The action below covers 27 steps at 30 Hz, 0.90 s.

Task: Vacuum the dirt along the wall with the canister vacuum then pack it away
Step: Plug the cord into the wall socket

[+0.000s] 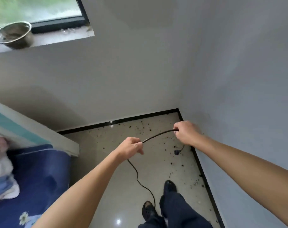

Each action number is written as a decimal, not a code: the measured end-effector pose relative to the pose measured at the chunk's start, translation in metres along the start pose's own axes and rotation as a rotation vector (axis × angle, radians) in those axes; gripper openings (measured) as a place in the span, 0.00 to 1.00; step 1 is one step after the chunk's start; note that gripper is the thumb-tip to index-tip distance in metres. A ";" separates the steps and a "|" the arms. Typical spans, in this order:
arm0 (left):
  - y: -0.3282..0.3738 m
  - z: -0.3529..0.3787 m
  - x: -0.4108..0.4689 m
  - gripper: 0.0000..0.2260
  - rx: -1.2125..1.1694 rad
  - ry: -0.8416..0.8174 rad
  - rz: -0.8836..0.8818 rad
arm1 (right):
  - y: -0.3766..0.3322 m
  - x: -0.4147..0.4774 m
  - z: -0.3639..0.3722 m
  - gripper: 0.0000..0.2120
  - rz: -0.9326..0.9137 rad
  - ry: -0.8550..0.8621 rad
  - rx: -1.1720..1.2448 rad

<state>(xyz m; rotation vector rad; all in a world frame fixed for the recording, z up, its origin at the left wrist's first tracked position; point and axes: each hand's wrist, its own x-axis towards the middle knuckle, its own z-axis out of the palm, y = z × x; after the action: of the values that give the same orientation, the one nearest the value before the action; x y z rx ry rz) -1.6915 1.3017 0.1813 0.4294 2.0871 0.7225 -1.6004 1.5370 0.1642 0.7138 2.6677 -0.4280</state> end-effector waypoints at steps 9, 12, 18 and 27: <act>0.049 -0.001 0.092 0.14 -0.035 -0.120 -0.045 | 0.068 0.099 0.042 0.09 0.895 -0.056 1.701; 0.063 -0.002 0.110 0.19 0.002 -0.148 -0.054 | 0.089 0.126 0.043 0.12 1.095 0.189 2.423; 0.025 -0.021 0.149 0.26 0.177 -0.211 -0.227 | 0.154 0.150 0.084 0.11 1.457 0.211 2.346; 0.033 0.046 0.228 0.19 0.168 -0.533 -0.205 | 0.107 0.148 0.141 0.14 1.361 0.207 2.494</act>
<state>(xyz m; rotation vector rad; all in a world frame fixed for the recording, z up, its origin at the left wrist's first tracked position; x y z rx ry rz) -1.7819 1.4655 0.0393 0.4367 1.6562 0.2707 -1.6301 1.6355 -0.0422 2.3006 -0.3581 -2.6424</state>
